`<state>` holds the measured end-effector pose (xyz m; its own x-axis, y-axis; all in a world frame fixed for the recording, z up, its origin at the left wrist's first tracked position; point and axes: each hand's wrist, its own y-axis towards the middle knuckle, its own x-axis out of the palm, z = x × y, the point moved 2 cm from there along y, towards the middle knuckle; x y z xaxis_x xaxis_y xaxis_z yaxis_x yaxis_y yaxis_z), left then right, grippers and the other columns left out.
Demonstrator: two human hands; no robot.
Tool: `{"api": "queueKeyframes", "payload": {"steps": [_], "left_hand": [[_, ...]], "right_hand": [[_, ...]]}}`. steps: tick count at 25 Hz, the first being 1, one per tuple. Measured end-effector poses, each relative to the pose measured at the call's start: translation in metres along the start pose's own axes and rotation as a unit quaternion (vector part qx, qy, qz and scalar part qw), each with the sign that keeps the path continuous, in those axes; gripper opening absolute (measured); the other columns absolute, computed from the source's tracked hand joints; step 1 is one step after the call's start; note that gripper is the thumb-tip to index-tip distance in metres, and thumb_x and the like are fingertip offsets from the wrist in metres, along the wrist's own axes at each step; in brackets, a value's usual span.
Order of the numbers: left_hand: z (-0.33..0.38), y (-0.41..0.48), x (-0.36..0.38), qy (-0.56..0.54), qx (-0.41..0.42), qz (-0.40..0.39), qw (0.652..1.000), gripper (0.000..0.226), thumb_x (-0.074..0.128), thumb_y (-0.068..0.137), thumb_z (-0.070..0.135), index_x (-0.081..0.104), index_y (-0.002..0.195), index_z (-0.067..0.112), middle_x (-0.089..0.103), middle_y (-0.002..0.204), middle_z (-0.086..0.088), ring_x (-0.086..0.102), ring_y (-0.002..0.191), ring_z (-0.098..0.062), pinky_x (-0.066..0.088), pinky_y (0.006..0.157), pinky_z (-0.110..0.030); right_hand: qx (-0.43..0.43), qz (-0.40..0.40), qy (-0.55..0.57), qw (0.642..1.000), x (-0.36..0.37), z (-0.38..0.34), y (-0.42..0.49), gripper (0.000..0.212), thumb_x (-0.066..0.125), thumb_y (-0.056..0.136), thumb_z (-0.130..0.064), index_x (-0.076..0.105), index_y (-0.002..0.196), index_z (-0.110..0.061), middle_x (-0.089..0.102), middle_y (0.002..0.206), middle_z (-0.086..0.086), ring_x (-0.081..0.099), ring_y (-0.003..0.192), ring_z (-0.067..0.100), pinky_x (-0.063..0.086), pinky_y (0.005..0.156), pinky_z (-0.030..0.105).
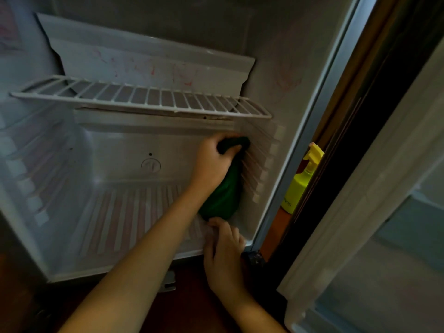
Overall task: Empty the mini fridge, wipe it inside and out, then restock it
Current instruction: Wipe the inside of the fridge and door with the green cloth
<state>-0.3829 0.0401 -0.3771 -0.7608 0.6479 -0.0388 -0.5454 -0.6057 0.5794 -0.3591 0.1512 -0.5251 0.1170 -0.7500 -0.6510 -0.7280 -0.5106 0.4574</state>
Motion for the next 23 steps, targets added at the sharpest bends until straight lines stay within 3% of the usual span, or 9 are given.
{"api": "queueKeyframes", "payload": {"steps": [2, 8, 12, 15, 17, 20, 23], "left_hand": [[0.0, -0.02, -0.009, 0.007, 0.013, -0.01, 1.0, 0.02, 0.066, 0.085, 0.005, 0.066, 0.098, 0.02, 0.065, 0.096, 0.011, 0.059, 0.091, 0.008, 0.043, 0.084, -0.007], [0.005, -0.034, 0.006, 0.139, 0.106, -0.072, 0.982, 0.019, 0.062, 0.087, 0.012, 0.067, 0.105, 0.014, 0.061, 0.103, 0.003, 0.056, 0.102, -0.016, 0.045, 0.092, -0.027], [-0.005, -0.036, 0.009, 0.212, 0.171, -0.082, 0.959, 0.025, 0.054, 0.089, 0.015, 0.068, 0.108, 0.009, 0.062, 0.104, -0.007, 0.051, 0.102, -0.019, 0.037, 0.09, -0.018], [-0.007, -0.043, 0.013, 0.245, 0.201, -0.067, 0.946, 0.03, 0.047, 0.09, 0.019, 0.066, 0.112, 0.011, 0.059, 0.105, -0.006, 0.052, 0.101, -0.022, 0.043, 0.086, -0.027], [-0.007, -0.041, 0.014, 0.24, 0.217, -0.066, 0.944, 0.027, 0.048, 0.089, 0.016, 0.067, 0.109, 0.012, 0.059, 0.104, -0.005, 0.052, 0.1, -0.022, 0.044, 0.084, -0.026], [-0.008, -0.027, 0.011, 0.191, 0.177, -0.062, 0.963, 0.019, 0.06, 0.083, 0.008, 0.068, 0.101, 0.012, 0.065, 0.099, -0.004, 0.056, 0.097, -0.019, 0.042, 0.086, -0.021], [-0.003, -0.012, 0.007, 0.112, 0.091, -0.065, 0.987, 0.029, 0.071, 0.08, 0.008, 0.058, 0.106, 0.01, 0.065, 0.102, -0.002, 0.061, 0.097, -0.015, 0.047, 0.087, -0.02]], "right_hand": [[-0.012, 0.017, 0.0, 1.0, 0.001, 0.001, 0.0, 0.024, 0.048, 0.094, -0.018, 0.055, 0.115, -0.027, 0.041, 0.097, -0.02, 0.031, 0.088, -0.004, 0.032, 0.08, 0.025], [-0.018, -0.003, -0.005, 1.0, 0.004, 0.004, -0.001, 0.025, 0.033, 0.095, -0.029, 0.055, 0.105, -0.026, 0.051, 0.095, -0.013, 0.043, 0.089, 0.007, 0.035, 0.08, 0.028], [-0.012, -0.008, -0.016, 1.0, 0.004, 0.004, 0.001, 0.018, 0.035, 0.097, -0.026, 0.053, 0.097, -0.028, 0.047, 0.09, -0.015, 0.04, 0.086, 0.005, 0.034, 0.079, 0.027], [-0.016, 0.012, -0.007, 1.0, 0.005, 0.004, 0.001, 0.014, 0.035, 0.095, -0.026, 0.044, 0.086, -0.031, 0.038, 0.082, -0.019, 0.037, 0.08, 0.004, 0.034, 0.075, 0.029], [-0.013, 0.007, -0.006, 1.0, 0.006, 0.004, 0.0, 0.016, 0.033, 0.092, -0.028, 0.048, 0.091, -0.031, 0.043, 0.086, -0.017, 0.039, 0.084, 0.005, 0.034, 0.077, 0.028], [-0.021, 0.003, -0.018, 1.0, 0.005, 0.003, 0.002, 0.029, 0.04, 0.089, -0.021, 0.055, 0.113, -0.029, 0.055, 0.103, -0.014, 0.046, 0.095, 0.007, 0.035, 0.083, 0.027], [-0.017, -0.017, -0.015, 1.0, 0.004, 0.002, 0.002, 0.033, 0.044, 0.092, -0.019, 0.053, 0.121, -0.031, 0.054, 0.111, -0.017, 0.045, 0.1, 0.005, 0.033, 0.089, 0.025]]}}
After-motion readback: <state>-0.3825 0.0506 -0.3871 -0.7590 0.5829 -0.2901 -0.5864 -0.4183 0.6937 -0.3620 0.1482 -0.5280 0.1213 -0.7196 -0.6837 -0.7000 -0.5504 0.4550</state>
